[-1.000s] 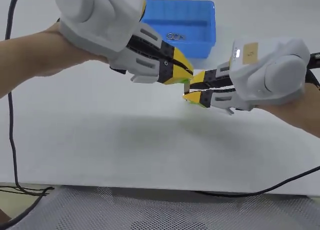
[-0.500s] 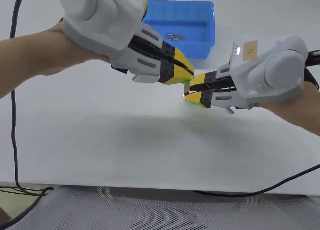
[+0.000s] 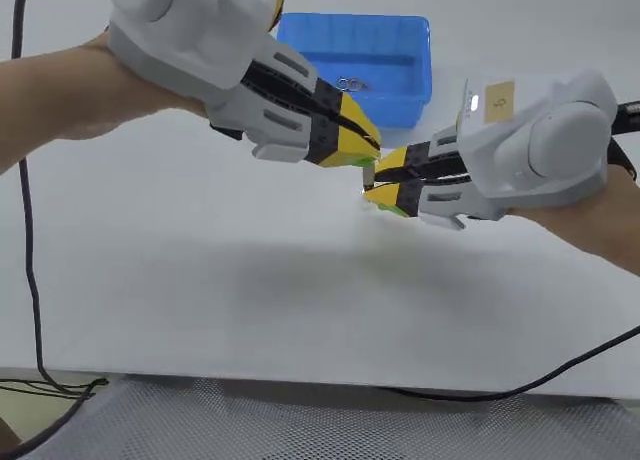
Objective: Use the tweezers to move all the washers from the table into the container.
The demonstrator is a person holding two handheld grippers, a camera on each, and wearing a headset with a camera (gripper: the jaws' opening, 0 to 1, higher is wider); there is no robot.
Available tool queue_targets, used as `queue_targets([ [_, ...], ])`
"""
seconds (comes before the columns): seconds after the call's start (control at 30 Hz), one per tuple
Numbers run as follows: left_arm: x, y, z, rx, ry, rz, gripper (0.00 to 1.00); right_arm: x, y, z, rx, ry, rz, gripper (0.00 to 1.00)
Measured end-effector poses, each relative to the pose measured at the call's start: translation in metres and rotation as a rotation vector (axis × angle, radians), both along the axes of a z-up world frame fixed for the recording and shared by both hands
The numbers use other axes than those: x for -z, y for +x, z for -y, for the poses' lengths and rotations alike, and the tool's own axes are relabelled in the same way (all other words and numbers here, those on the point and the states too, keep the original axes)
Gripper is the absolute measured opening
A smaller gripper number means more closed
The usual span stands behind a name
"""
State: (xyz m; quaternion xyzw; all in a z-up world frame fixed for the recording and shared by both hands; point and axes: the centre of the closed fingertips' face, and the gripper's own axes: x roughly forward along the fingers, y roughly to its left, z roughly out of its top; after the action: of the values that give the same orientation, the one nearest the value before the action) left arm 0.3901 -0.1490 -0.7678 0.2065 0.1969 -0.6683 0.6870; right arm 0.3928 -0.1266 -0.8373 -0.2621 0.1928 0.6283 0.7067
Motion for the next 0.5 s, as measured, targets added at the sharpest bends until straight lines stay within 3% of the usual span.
queue_targets([
  [0.23, -0.030, 0.008, -0.005, 0.007, -0.010, 0.055, 0.06, -0.029, 0.016, -0.005, -0.019, 0.015, 0.060, 0.09],
  [0.5, -0.060, 0.033, -0.009, 0.022, -0.007, 0.126, 0.06, -0.059, 0.043, -0.011, -0.007, 0.036, 0.125, 0.09],
])
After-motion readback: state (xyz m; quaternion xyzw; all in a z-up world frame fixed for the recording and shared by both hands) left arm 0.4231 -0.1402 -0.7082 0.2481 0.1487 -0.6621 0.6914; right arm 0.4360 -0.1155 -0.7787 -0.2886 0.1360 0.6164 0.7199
